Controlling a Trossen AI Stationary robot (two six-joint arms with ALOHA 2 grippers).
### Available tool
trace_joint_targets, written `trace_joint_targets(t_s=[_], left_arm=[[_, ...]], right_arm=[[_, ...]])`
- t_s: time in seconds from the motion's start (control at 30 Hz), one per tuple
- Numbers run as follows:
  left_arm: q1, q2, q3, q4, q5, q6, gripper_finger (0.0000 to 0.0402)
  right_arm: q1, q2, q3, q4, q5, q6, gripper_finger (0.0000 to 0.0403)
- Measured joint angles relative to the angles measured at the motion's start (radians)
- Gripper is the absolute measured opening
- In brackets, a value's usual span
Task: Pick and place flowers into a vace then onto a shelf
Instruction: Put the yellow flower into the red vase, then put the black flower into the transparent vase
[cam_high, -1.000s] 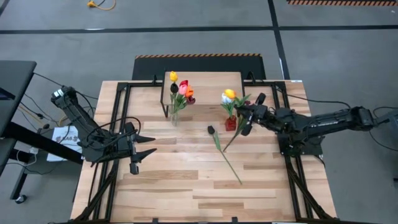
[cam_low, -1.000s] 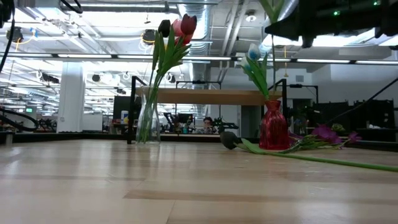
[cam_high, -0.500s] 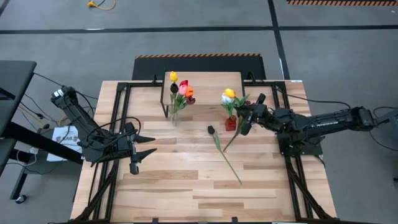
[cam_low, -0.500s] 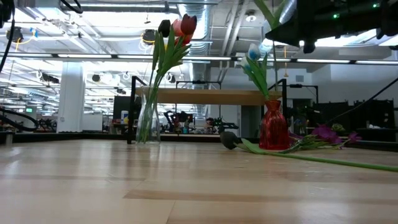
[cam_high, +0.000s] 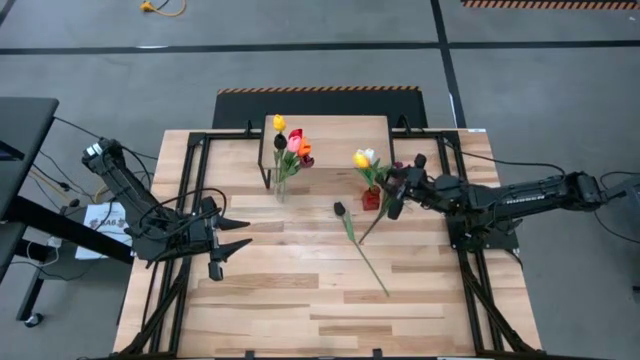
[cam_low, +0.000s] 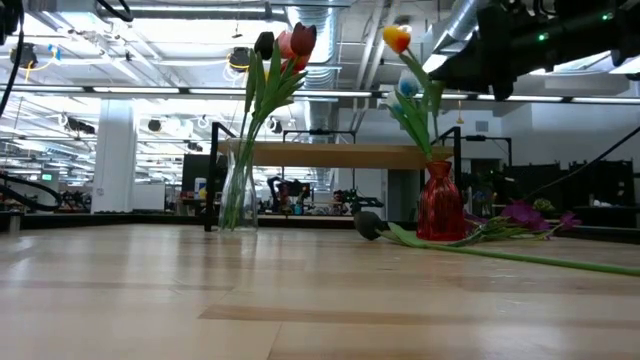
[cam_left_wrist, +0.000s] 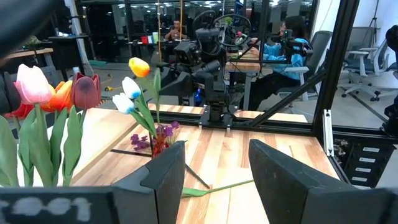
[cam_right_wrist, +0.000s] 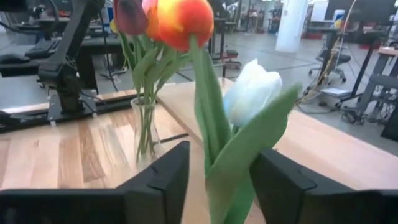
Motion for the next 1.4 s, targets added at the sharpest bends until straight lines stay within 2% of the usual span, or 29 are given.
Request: trace_joint_targets(t_s=[0.2,0.4,0.63,0.87,1.1,1.23,1.4], left_arm=[[0.000,0.000,0.000,0.000,0.000,-0.001,0.0169],[0.000,0.000,0.000,0.000,0.000,-0.003,0.0169],[0.000,0.000,0.000,0.000,0.000,-0.003,0.0169],[0.000,0.000,0.000,-0.003,0.063,0.000,0.0169],[0.000,0.000,0.000,-0.008,0.130,0.000,0.0169],[0.000,0.000,0.000,-0.008,0.136,0.000,0.0169],[0.000,0.000,0.000,-0.007,0.132,0.016,0.0169]], right_arm=[[0.003,0.000,0.000,-0.048,-0.029,0.001,0.0209],[0.028,0.000,0.000,-0.071,-0.027,-0.008,0.0230],[0.060,0.000,0.000,-0.144,-0.026,-0.001,0.0225],[0.190,0.000,0.000,-0.157,-0.027,0.027,0.0216],[0.306,0.006,0.000,-0.189,-0.027,0.177,0.0201],[0.362,0.060,0.000,-0.212,-0.013,0.271,0.0191],[0.448,0.186,0.000,-0.208,0.054,0.394,0.0185]])
